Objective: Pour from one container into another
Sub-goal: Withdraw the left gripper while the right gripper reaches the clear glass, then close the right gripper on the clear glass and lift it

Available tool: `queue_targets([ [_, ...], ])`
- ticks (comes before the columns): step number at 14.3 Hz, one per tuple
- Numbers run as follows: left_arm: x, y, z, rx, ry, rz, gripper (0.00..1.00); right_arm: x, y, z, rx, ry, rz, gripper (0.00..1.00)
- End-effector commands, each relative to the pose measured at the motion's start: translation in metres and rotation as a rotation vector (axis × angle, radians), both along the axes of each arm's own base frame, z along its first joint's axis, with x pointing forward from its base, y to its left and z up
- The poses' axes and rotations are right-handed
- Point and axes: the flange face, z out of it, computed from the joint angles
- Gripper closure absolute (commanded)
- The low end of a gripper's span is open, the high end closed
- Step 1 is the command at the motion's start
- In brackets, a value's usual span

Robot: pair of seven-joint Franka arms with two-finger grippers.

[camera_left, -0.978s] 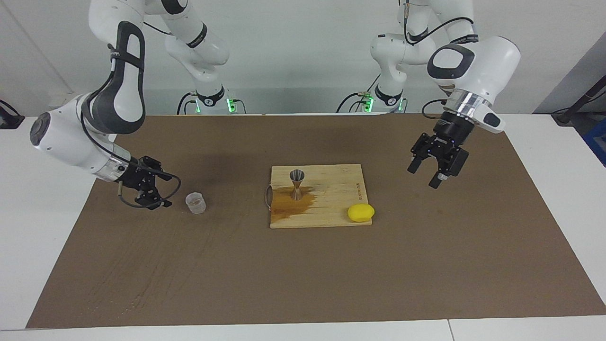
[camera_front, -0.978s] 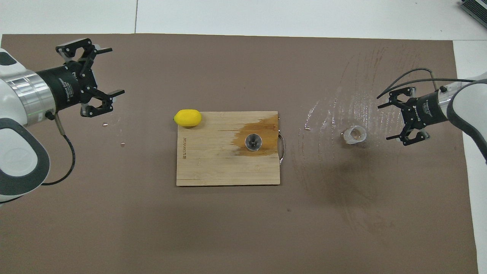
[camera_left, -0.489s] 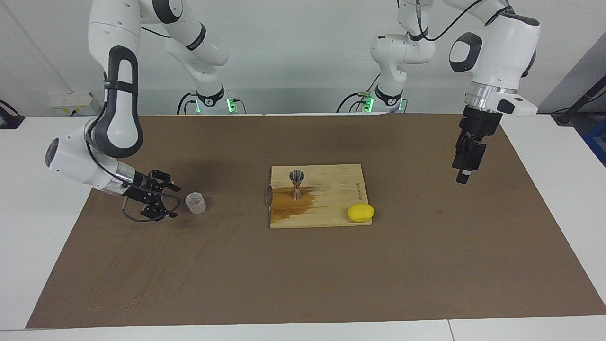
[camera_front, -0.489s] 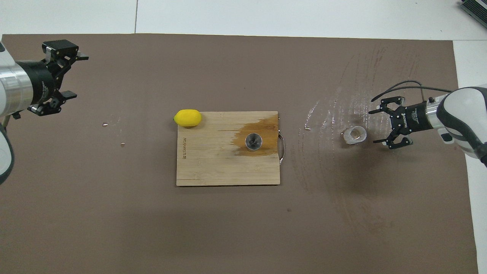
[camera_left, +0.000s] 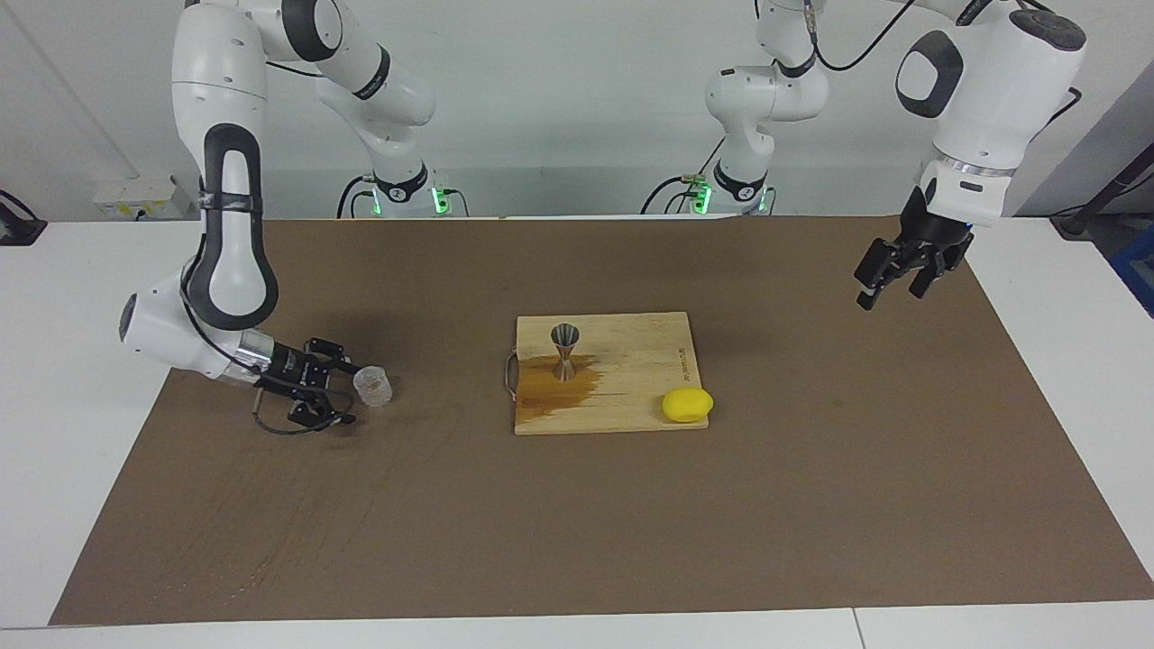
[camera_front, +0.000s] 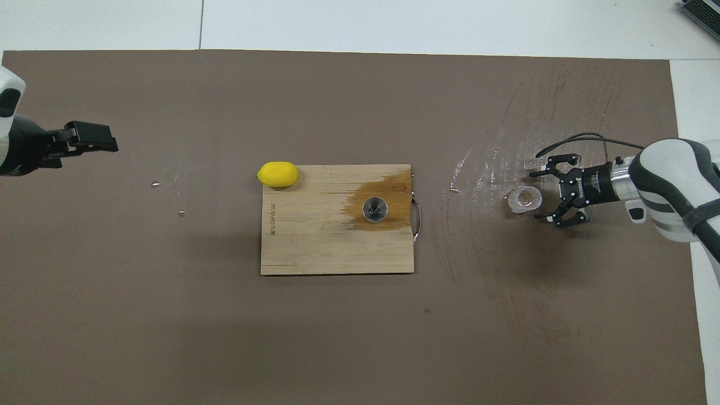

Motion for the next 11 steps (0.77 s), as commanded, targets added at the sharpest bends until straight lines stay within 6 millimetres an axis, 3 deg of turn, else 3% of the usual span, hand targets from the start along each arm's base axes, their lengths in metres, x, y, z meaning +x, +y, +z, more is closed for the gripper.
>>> queue_targets([
  [1, -0.009, 0.001, 0.009, 0.039, 0.097, -0.115, 0.0, -0.014, 0.004, 0.001, 0.02, -0.026, -0.007, 0.04],
  [4, -0.013, 0.001, 0.026, 0.046, 0.183, -0.179, 0.0, -0.014, 0.011, 0.001, 0.041, -0.023, -0.015, 0.09],
  [7, -0.024, 0.002, 0.026, 0.044, 0.199, -0.196, 0.0, -0.015, 0.014, 0.0, 0.059, -0.021, -0.032, 0.16],
  [8, -0.025, 0.007, 0.026, 0.045, 0.201, -0.185, 0.0, -0.015, 0.014, 0.001, 0.07, -0.022, -0.042, 0.24],
  [9, -0.025, 0.004, 0.028, 0.046, 0.199, -0.188, 0.0, -0.015, 0.015, 0.001, 0.076, -0.021, -0.047, 0.33],
  [10, -0.025, 0.004, 0.027, 0.048, 0.204, -0.192, 0.0, -0.014, 0.015, 0.001, 0.082, -0.017, -0.051, 0.55],
  [11, -0.025, 0.005, 0.026, 0.048, 0.209, -0.19, 0.0, -0.014, 0.016, 0.003, 0.088, -0.012, -0.052, 0.84],
])
